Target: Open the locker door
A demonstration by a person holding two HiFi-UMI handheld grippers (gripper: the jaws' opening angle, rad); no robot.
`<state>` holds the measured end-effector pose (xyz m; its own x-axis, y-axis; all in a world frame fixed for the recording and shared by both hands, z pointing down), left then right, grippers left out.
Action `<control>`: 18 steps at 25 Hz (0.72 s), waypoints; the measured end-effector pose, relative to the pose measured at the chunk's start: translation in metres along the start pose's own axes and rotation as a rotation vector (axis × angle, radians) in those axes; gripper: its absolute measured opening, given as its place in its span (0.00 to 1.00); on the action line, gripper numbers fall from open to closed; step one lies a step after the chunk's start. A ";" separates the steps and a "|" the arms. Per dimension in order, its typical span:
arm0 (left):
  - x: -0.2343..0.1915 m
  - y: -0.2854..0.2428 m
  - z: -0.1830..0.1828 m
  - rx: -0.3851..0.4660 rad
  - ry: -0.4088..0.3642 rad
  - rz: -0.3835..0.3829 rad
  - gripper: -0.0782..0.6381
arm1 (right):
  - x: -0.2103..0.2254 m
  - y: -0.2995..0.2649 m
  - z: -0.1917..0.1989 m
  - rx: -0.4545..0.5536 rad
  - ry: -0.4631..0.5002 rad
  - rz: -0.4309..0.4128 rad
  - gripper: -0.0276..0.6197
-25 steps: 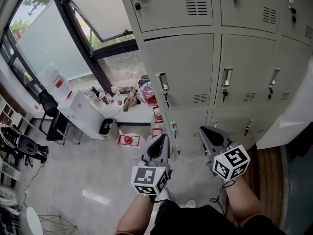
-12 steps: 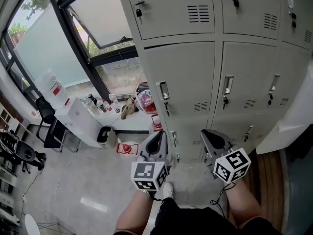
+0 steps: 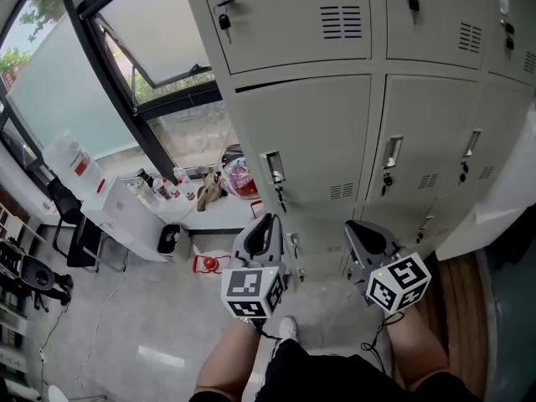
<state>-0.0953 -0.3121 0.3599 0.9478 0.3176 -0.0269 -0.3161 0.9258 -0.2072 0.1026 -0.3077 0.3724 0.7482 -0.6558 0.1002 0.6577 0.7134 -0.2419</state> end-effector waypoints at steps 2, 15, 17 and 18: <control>-0.007 -0.010 -0.002 0.002 -0.002 -0.007 0.13 | 0.005 -0.007 0.002 -0.005 -0.007 0.008 0.13; -0.051 -0.070 -0.017 0.044 0.050 -0.058 0.28 | 0.037 -0.039 0.007 -0.029 -0.027 0.062 0.13; -0.054 -0.078 -0.019 0.046 0.044 -0.068 0.33 | 0.042 -0.042 0.007 -0.030 -0.028 0.070 0.13; -0.055 -0.082 -0.019 0.046 0.040 -0.071 0.34 | 0.044 -0.044 0.007 -0.031 -0.029 0.074 0.13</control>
<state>-0.1207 -0.4095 0.3594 0.9686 0.2430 -0.0529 -0.2484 0.9545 -0.1649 0.1077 -0.3663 0.3939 0.7970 -0.5941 0.1088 0.5980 0.7511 -0.2796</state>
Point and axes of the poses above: the fingertips, and each gripper's own axes: y backward along the fingers, x to its right, z out of its underside, the point moved 5 cm from there along y, backward along the fingers, and after that the axes turned 12 degrees about -x, right-handed, at the moved point
